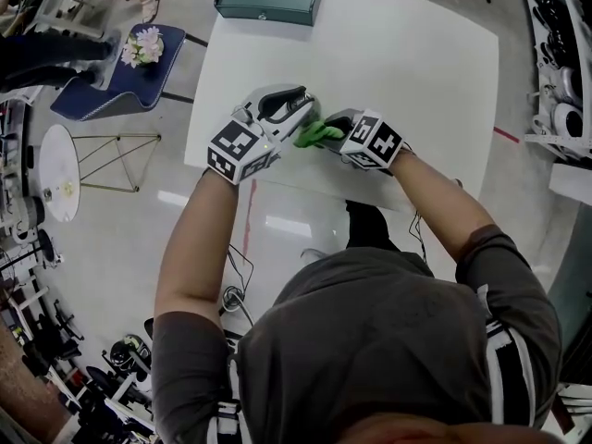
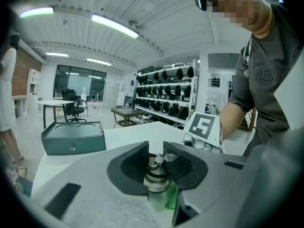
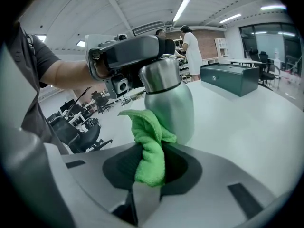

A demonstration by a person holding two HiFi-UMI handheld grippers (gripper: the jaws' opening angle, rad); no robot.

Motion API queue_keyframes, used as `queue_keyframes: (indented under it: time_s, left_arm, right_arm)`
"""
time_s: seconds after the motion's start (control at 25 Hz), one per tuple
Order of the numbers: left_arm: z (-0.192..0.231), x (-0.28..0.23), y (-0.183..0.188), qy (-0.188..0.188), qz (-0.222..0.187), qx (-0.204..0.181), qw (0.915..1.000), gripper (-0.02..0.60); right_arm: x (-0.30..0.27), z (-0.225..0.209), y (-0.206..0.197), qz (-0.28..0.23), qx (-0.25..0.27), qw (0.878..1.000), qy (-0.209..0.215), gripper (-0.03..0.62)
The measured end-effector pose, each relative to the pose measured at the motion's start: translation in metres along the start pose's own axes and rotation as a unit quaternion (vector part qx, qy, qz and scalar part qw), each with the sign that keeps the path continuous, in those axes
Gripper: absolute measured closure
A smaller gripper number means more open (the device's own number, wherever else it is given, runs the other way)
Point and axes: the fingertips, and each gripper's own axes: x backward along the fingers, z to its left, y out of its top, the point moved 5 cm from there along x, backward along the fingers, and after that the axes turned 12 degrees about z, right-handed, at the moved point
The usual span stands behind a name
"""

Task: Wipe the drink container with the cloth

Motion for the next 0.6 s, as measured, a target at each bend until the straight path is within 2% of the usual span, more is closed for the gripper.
queue_keyframes:
  time_s: [0.08,0.16,0.28,0.44,0.52,0.6]
  left_arm:
    - [-0.002,-0.001,0.0,0.003,0.006,-0.008,0.9999,0.495]
    - [-0.004,-0.004,0.003,0.006,0.009,-0.022,0.9997,0.497]
    - [-0.003,-0.008,0.007,0.014,0.007,-0.04,0.9991,0.497]
    - [-0.004,-0.005,0.006,0.04,-0.003,-0.049,0.998,0.498]
    - [-0.008,-0.005,0.006,0.05,-0.005,-0.051,0.9974,0.499]
    - [-0.01,-0.004,0.005,0.059,-0.005,-0.049,0.997,0.499]
  right_arm:
    - [0.002,0.001,-0.001,0.012,0.007,1.0,0.014,0.51]
    - [0.016,0.001,-0.006,0.02,0.027,0.998,0.048,0.51]
    - [0.055,-0.029,0.0,-0.009,0.021,0.995,0.099,0.51]
    - [0.087,-0.091,0.046,-0.07,-0.018,0.987,0.146,0.51]
    - [0.08,-0.104,0.073,-0.067,-0.008,0.98,0.189,0.51]
    - [0.061,-0.106,0.098,-0.041,0.016,0.969,0.242,0.51]
